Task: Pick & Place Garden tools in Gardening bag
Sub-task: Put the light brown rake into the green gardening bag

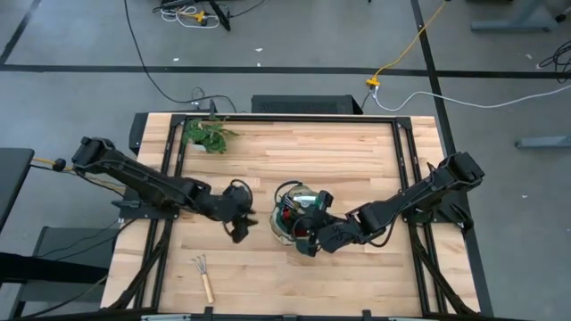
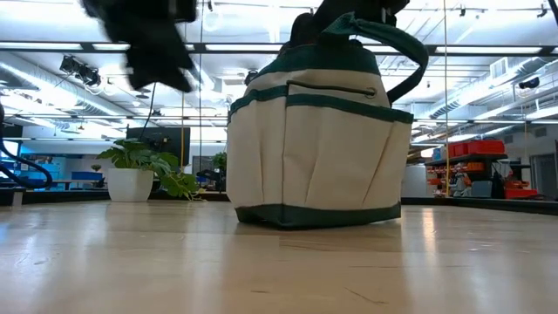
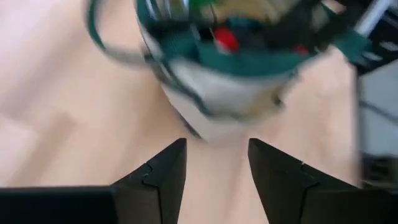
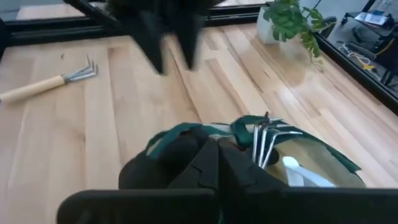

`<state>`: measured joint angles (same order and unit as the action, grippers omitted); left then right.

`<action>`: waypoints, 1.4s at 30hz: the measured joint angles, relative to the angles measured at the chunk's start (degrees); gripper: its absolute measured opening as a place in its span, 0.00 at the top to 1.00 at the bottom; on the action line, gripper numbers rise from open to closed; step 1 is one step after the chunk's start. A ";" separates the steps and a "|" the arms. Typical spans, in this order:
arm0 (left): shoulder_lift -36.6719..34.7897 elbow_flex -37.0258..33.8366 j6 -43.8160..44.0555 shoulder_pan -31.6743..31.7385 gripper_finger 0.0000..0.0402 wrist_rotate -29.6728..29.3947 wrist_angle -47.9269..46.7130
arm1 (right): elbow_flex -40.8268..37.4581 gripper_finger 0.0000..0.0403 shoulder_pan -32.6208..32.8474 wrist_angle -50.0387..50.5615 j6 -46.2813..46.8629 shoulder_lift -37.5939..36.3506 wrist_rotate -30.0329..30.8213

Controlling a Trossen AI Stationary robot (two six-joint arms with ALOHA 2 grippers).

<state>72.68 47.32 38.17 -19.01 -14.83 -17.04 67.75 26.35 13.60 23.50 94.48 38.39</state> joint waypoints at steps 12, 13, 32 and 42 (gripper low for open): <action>-1.55 -0.01 19.84 -9.18 0.59 11.77 -7.62 | -0.02 1.00 -0.04 1.76 -3.07 0.02 0.17; -1.55 -0.01 20.65 -10.01 0.60 12.29 -8.18 | -0.02 1.00 -0.03 2.14 -3.04 0.02 0.17; 11.16 8.09 25.86 -21.79 0.78 14.11 4.83 | -0.04 1.00 0.00 4.38 -2.83 0.02 -1.61; 22.13 24.54 28.65 -24.21 0.79 17.49 -22.53 | -0.07 1.00 0.00 2.65 -2.99 0.04 -3.43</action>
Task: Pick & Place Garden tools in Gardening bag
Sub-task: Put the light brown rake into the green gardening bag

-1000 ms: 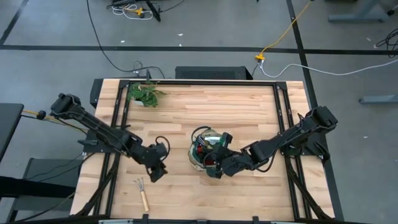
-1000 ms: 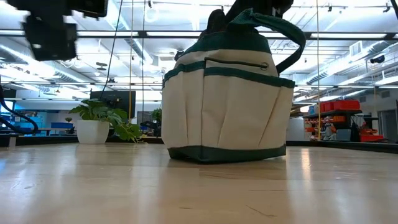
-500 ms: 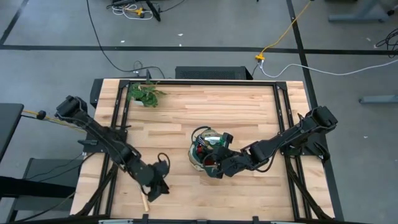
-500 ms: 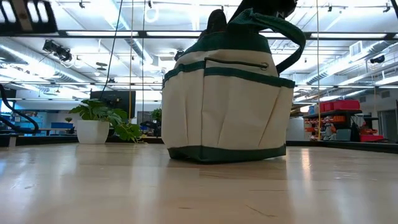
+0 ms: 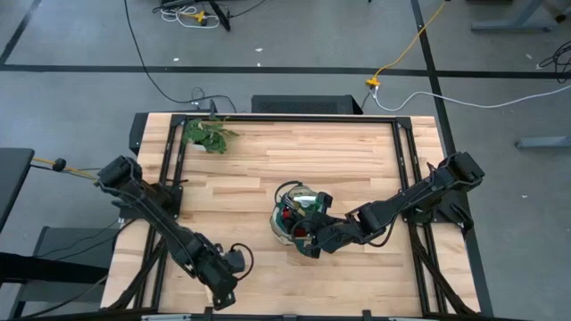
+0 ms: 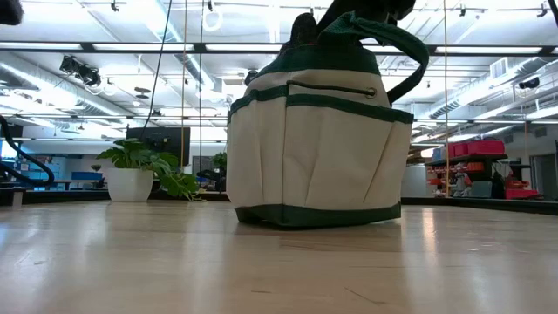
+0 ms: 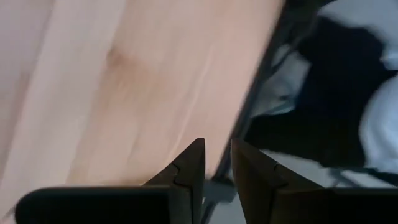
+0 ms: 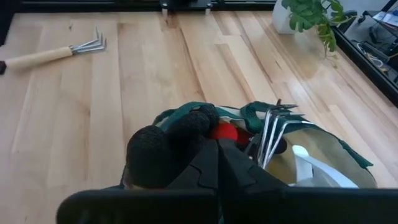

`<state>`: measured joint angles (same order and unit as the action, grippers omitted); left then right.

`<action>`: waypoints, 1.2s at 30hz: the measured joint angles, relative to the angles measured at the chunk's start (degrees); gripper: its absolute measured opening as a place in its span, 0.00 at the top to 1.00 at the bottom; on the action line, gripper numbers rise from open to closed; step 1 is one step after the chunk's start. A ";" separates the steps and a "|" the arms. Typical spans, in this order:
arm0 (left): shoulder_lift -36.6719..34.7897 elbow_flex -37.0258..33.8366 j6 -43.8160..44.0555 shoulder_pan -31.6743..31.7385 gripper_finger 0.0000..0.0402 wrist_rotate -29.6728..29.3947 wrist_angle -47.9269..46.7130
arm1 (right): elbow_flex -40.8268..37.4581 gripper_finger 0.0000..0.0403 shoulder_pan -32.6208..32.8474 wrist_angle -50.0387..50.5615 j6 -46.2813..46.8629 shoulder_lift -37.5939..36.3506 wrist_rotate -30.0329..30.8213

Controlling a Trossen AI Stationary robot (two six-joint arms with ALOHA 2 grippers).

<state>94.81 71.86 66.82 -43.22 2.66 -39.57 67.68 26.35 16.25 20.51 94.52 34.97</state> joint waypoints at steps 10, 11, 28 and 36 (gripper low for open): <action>6.64 3.73 15.37 -2.44 0.79 9.08 -15.61 | 0.00 1.00 0.00 0.04 -1.45 0.00 -0.12; 6.56 3.67 18.95 -3.20 0.79 9.26 -17.58 | 0.00 1.00 0.00 -0.02 -1.80 0.00 -0.22; 6.10 3.69 60.74 -11.48 0.79 -2.08 -13.48 | 0.00 1.00 0.63 -1.49 -6.48 0.00 -1.60; 9.33 3.67 64.61 -12.31 0.78 -2.23 -8.92 | 0.00 1.00 1.25 -1.09 -9.08 0.00 -3.09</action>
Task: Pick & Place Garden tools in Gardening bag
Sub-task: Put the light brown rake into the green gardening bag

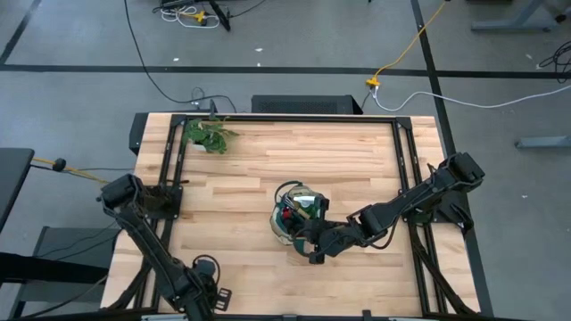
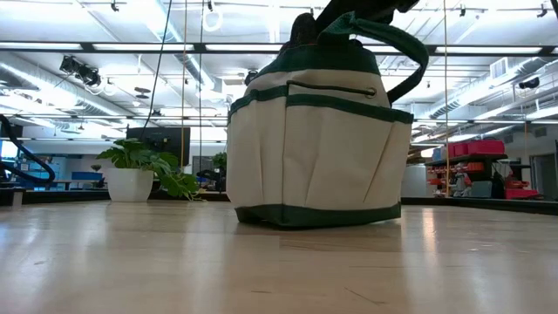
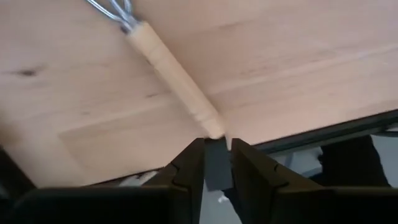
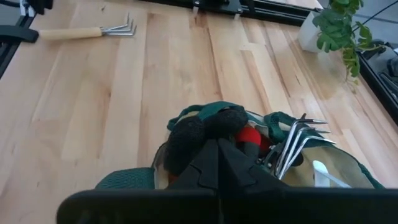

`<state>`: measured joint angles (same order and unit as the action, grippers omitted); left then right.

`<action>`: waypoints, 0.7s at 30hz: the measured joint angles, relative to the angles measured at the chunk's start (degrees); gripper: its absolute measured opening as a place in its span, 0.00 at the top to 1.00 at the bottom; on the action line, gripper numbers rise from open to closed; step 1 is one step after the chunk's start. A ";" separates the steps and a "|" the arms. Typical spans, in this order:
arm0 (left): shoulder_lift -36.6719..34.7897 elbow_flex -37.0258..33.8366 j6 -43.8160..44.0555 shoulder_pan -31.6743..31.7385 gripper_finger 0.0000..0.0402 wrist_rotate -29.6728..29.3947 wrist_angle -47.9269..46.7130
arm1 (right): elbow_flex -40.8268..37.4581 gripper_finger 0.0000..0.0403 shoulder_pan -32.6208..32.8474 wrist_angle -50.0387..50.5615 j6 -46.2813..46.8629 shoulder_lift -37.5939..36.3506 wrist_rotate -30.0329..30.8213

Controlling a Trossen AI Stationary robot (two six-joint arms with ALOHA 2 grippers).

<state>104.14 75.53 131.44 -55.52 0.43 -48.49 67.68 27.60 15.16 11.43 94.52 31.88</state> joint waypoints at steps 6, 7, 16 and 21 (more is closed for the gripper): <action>2.15 0.00 0.08 -0.05 0.66 1.99 2.03 | 0.00 1.00 0.06 0.41 -0.73 0.02 0.00; 2.45 0.00 0.34 -0.05 0.63 2.60 2.18 | 0.00 1.00 0.06 0.41 -1.06 0.02 0.00; 3.84 -0.02 1.47 0.70 0.44 1.16 2.07 | 0.00 1.00 0.06 0.57 -1.84 0.02 0.00; 5.33 0.01 1.69 1.69 0.42 1.19 0.15 | 0.00 1.00 0.06 0.72 -1.60 0.02 0.00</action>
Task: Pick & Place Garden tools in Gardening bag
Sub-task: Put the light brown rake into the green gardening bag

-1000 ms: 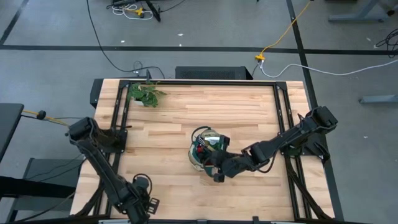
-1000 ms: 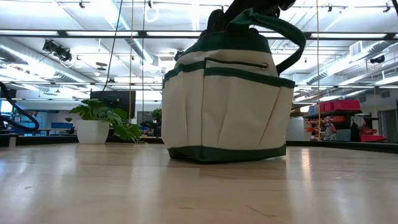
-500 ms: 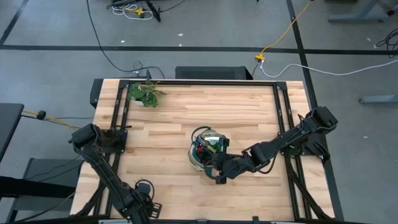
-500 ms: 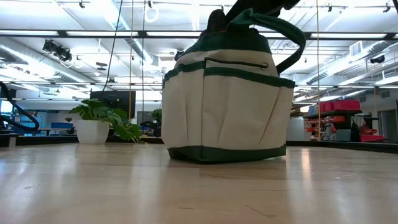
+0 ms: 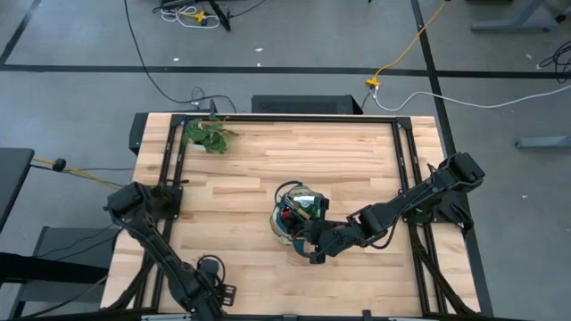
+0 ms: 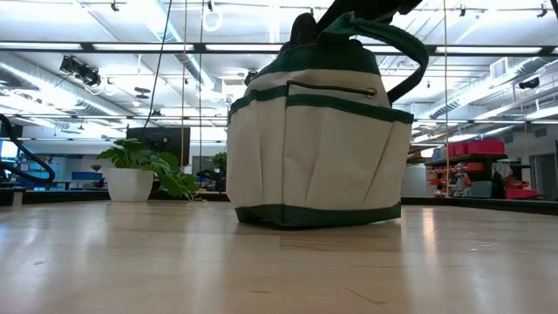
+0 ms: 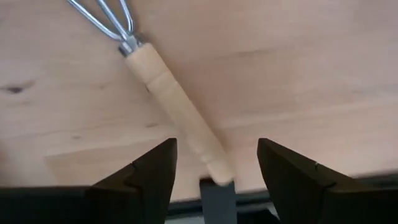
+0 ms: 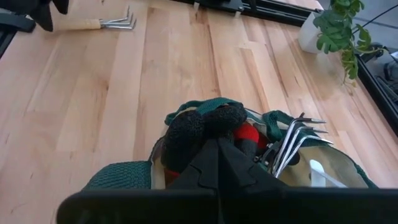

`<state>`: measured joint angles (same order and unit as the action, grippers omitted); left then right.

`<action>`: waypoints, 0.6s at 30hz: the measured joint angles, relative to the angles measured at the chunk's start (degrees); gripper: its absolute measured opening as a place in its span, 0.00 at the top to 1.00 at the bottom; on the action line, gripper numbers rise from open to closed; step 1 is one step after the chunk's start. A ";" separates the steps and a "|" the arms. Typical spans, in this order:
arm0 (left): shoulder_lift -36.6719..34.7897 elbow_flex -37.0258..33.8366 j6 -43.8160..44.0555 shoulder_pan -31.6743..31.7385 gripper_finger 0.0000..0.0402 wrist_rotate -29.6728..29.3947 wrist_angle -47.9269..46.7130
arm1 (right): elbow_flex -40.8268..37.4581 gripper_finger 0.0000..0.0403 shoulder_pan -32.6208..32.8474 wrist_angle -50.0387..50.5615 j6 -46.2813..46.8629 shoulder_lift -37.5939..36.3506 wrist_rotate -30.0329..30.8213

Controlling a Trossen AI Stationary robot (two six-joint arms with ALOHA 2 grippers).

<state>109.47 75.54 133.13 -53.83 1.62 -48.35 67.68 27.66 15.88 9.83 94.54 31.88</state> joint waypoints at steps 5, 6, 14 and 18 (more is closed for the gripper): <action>1.56 -0.03 0.19 1.01 0.44 2.50 -1.34 | 0.00 1.00 0.00 -0.02 0.14 0.00 -0.01; 1.70 -0.03 0.20 1.02 0.45 2.71 -1.72 | 0.00 1.00 0.00 -0.06 0.15 0.00 -0.01; 1.99 0.01 0.66 1.02 0.51 3.00 -3.04 | 0.00 1.00 0.34 -0.02 0.15 0.00 0.01; 3.80 -0.05 0.19 1.17 0.52 3.33 -2.68 | 0.00 1.00 0.37 0.00 0.15 0.00 0.00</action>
<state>113.27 75.48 133.32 -52.66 4.95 -51.03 67.68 28.03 15.88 9.98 94.54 31.89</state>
